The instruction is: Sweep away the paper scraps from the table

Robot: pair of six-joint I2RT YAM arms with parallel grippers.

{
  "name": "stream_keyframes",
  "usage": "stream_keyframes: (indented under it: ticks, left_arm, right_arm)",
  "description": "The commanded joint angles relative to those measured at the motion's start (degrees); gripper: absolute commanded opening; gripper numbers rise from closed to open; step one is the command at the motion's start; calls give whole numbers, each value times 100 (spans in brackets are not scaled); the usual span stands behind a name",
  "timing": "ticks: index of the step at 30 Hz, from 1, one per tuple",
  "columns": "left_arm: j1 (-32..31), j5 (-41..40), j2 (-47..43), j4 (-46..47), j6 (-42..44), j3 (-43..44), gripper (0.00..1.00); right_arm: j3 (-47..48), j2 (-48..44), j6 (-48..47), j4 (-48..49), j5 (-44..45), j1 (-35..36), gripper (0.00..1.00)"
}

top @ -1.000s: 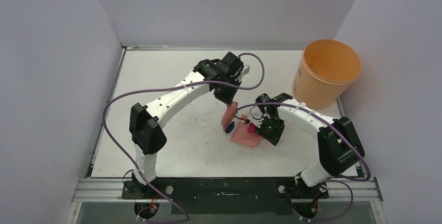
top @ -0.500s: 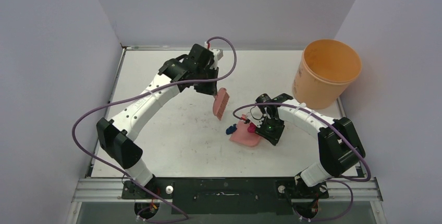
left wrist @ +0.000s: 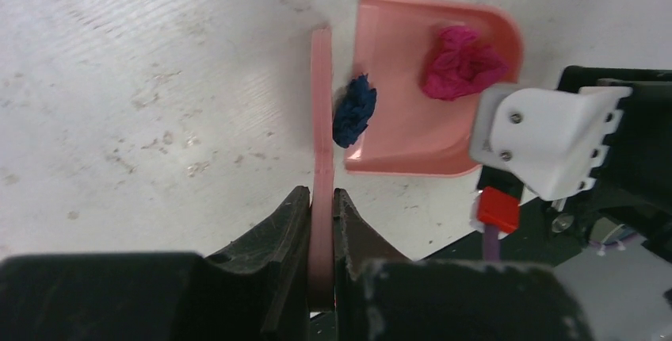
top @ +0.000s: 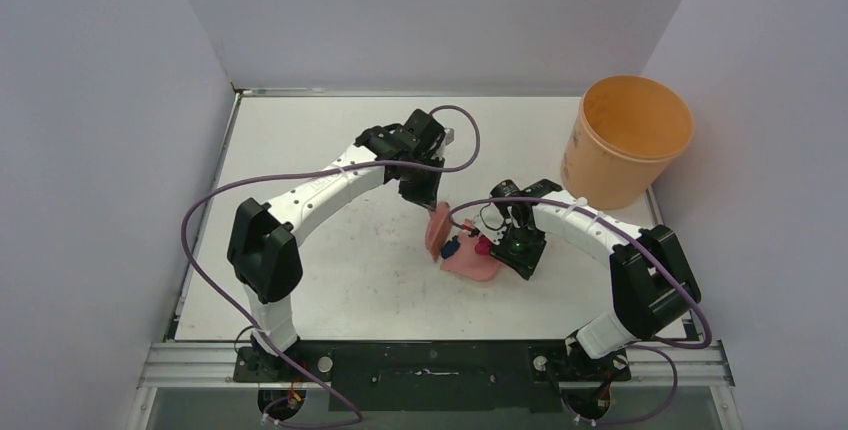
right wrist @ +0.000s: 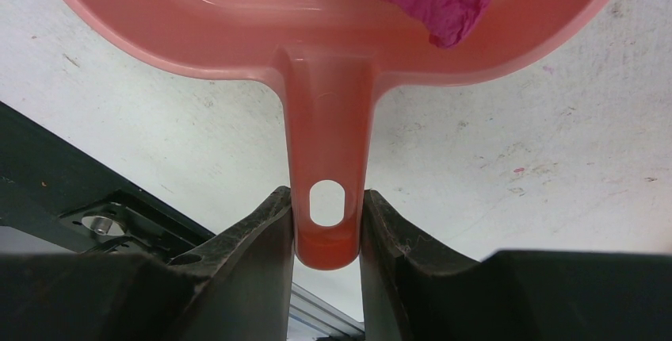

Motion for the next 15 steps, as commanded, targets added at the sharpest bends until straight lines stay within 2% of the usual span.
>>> stream_keyframes:
  ticks: [1,9,15]
  left_arm:
    - [-80,859,42,672,-228,142,0]
    - [-8,772,-444,593,-82,412,0]
    - [324,734,-975,992,11,-347,0]
  right_arm:
    - [-36,-209,47,80,4,31,5]
    - [-338,-346,26,280,-128,32,5]
    - [-465,-497,-99,546,-101,25,5]
